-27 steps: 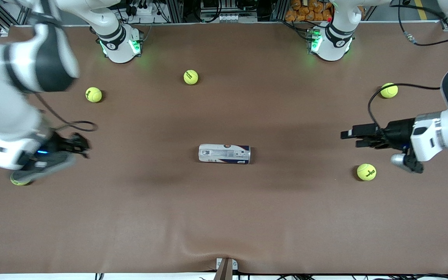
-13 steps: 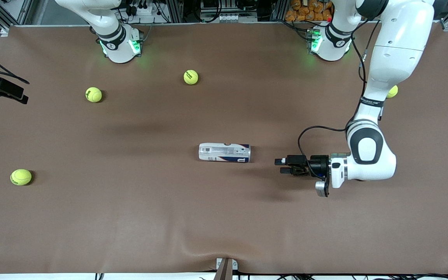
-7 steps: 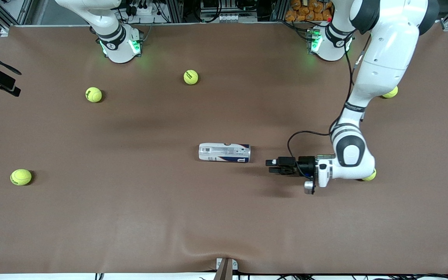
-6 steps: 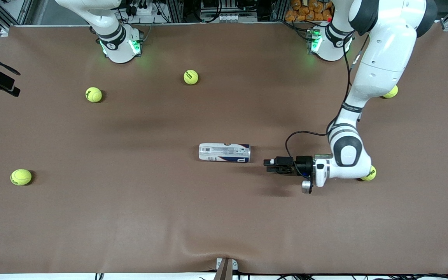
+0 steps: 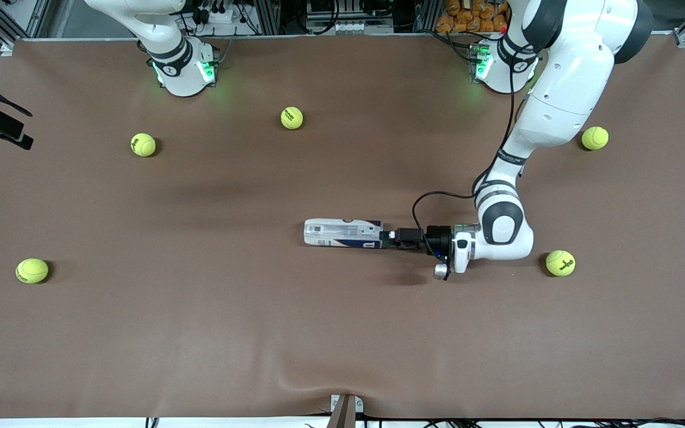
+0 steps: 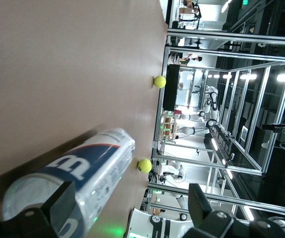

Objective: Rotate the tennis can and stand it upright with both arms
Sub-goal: 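Move the left gripper to the end of the lying can, then close the left gripper on the can's end, then lift the can with the left gripper and rotate it upright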

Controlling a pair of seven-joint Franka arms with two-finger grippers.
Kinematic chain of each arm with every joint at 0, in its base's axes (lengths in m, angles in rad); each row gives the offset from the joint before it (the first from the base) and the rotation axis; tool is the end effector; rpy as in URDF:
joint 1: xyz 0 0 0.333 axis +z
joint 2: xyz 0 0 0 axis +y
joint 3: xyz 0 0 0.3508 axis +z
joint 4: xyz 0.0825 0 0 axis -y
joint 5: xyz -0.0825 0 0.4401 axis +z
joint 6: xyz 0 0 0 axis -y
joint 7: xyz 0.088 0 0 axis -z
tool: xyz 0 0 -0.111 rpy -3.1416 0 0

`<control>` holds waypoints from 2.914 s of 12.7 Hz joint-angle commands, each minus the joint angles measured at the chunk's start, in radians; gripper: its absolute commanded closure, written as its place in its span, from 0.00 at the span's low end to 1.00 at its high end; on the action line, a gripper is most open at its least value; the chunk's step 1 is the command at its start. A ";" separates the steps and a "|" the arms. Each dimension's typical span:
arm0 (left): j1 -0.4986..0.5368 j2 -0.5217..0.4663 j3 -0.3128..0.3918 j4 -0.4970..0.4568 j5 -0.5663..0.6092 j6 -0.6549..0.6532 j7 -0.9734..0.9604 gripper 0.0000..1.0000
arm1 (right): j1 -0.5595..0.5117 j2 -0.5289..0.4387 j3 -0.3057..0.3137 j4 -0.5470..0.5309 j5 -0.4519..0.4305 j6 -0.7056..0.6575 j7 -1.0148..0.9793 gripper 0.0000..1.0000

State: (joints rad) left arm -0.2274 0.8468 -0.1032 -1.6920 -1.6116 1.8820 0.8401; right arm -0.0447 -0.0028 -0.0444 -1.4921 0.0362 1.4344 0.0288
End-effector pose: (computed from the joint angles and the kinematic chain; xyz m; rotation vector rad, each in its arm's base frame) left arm 0.6461 -0.2982 0.1013 1.7291 0.0326 -0.1541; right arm 0.5932 -0.0486 0.6865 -3.0977 0.1767 0.0835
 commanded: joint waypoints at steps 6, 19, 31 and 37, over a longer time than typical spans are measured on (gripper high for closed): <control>-0.009 -0.017 -0.003 -0.052 -0.025 0.006 0.019 0.00 | -0.007 0.029 0.014 0.021 0.017 -0.005 0.020 0.00; -0.010 -0.057 0.004 0.027 0.021 0.002 -0.080 1.00 | -0.027 0.012 0.012 0.084 0.007 -0.051 0.017 0.00; -0.190 -0.327 0.000 0.228 0.966 0.220 -1.284 1.00 | -0.023 0.020 0.015 0.078 -0.030 -0.029 -0.055 0.00; -0.332 -0.342 0.002 0.325 1.418 0.061 -1.708 1.00 | -0.018 0.021 0.015 0.082 -0.035 -0.031 -0.046 0.00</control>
State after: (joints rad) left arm -0.5244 0.5087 -0.1122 -1.4295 -0.2699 2.0287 -0.7569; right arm -0.0526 0.0118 -0.0388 -1.4250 0.0179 1.4053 -0.0058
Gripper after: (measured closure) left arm 0.952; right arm 0.000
